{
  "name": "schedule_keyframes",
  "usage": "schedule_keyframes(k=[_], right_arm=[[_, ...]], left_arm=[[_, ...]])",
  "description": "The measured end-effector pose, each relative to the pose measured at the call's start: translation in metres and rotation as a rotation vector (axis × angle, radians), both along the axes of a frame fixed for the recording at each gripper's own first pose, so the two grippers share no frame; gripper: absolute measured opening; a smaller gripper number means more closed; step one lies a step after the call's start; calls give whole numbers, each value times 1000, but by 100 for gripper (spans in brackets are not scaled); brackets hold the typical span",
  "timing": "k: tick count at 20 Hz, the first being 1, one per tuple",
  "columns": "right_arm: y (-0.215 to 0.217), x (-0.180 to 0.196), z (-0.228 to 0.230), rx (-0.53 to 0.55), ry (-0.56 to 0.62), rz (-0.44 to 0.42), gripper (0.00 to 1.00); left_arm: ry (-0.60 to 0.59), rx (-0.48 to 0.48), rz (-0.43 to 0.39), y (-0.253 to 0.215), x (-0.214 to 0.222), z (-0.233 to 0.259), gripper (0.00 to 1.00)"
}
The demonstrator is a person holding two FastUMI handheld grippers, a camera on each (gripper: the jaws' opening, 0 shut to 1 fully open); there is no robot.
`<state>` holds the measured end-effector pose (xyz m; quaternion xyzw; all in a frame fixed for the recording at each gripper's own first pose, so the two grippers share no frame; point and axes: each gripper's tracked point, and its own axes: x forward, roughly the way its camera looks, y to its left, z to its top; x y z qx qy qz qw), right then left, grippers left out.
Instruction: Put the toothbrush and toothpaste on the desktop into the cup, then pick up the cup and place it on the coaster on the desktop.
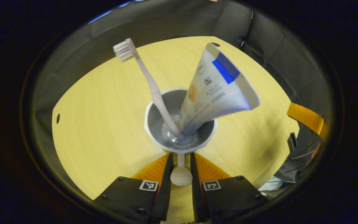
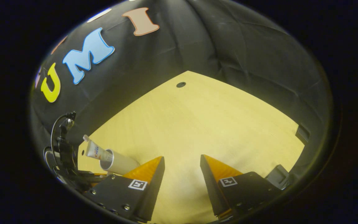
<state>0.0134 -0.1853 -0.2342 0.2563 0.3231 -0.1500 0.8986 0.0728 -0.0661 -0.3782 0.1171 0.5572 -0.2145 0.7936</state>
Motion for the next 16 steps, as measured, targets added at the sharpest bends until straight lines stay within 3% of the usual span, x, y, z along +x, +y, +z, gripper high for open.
schedule_keyframes(k=[1, 5, 8, 12, 16], right_arm=[[5, 1, 2, -4, -2, 15, 70], [30, 11, 14, -18, -14, 89, 70], [51, 15, 23, -43, -29, 157, 70], [80, 19, 43, -86, -66, 250, 69], [115, 27, 85, -130, -153, 340, 69]], left_arm=[[-3, -8, 8, 3, -3, 4, 41], [-32, -75, 43, 14, -10, 16, 38], [-107, -128, 80, 26, -15, 35, 41], [-283, -152, 141, 50, -15, 82, 41], [-475, -179, 261, 89, -6, 154, 38]])
